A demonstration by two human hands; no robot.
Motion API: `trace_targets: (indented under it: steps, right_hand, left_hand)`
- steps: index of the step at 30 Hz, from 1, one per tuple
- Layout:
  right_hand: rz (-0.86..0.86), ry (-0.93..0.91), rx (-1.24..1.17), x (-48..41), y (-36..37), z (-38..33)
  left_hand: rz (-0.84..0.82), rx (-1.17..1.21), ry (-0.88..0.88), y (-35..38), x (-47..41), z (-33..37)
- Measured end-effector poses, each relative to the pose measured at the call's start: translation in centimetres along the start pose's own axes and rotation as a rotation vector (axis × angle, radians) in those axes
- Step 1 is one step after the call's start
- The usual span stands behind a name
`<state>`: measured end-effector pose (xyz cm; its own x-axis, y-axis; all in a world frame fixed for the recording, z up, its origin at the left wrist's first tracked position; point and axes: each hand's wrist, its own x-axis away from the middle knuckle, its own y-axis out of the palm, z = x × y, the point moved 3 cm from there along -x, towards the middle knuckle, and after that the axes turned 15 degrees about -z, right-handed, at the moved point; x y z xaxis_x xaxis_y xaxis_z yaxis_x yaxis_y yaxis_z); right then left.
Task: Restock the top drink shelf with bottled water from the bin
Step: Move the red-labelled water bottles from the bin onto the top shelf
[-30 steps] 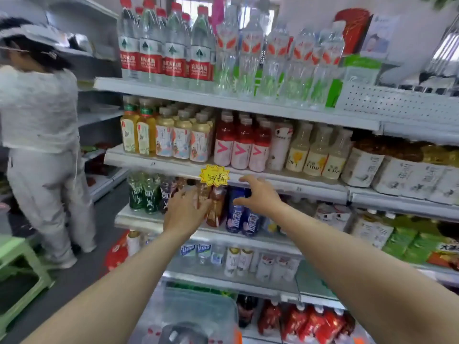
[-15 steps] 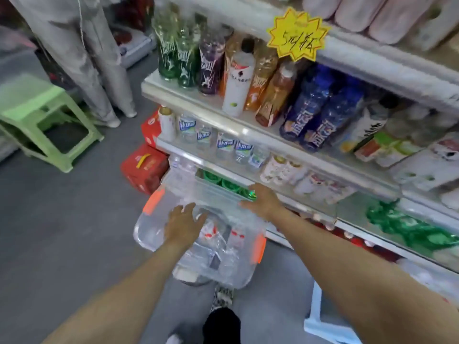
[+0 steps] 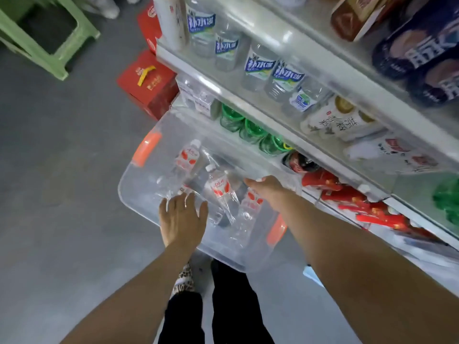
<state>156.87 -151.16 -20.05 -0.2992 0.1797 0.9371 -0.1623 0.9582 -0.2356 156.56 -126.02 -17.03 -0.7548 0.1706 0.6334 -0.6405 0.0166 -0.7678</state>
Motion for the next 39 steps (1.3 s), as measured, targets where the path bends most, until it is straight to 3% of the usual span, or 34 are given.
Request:
trace_targets:
  steps: [7,12,14,19,23,29,33,39]
  right_hand:
    - [-0.093,0.121,0.171,-3.5,1.4,0.5]
    - [0.014,0.184,0.34,-4.2,2.1,-0.8]
    - [0.012,0.208,0.257,-4.5,2.3,-0.8]
    - [-0.051,0.198,-0.206,-5.0,2.4,0.8]
    - [-0.124,0.181,-0.366,-4.8,2.6,2.5]
    - [-0.254,-0.049,-0.468,-2.9,2.3,1.3]
    - [-0.168,-0.218,-0.355,0.3,2.1,-0.3]
    - [-0.018,-0.395,-0.404,6.8,1.8,-0.4]
  left_hand:
    - [0.049,0.002,-0.002,0.2,-0.2,0.3]
    - [0.052,-0.001,-0.016,0.2,-0.2,0.2]
    - [0.046,-0.004,-0.018,0.4,-0.2,0.1]
    - [0.05,0.005,-0.014,0.4,-0.2,0.0]
    - [0.046,0.002,-0.008,0.3,-0.1,0.0]
    - [0.027,-0.013,0.017,0.0,0.2,-0.1]
    - [-0.038,0.091,0.058,-0.7,0.6,-0.2]
    - [-0.082,0.315,0.179,-4.2,3.6,-0.8]
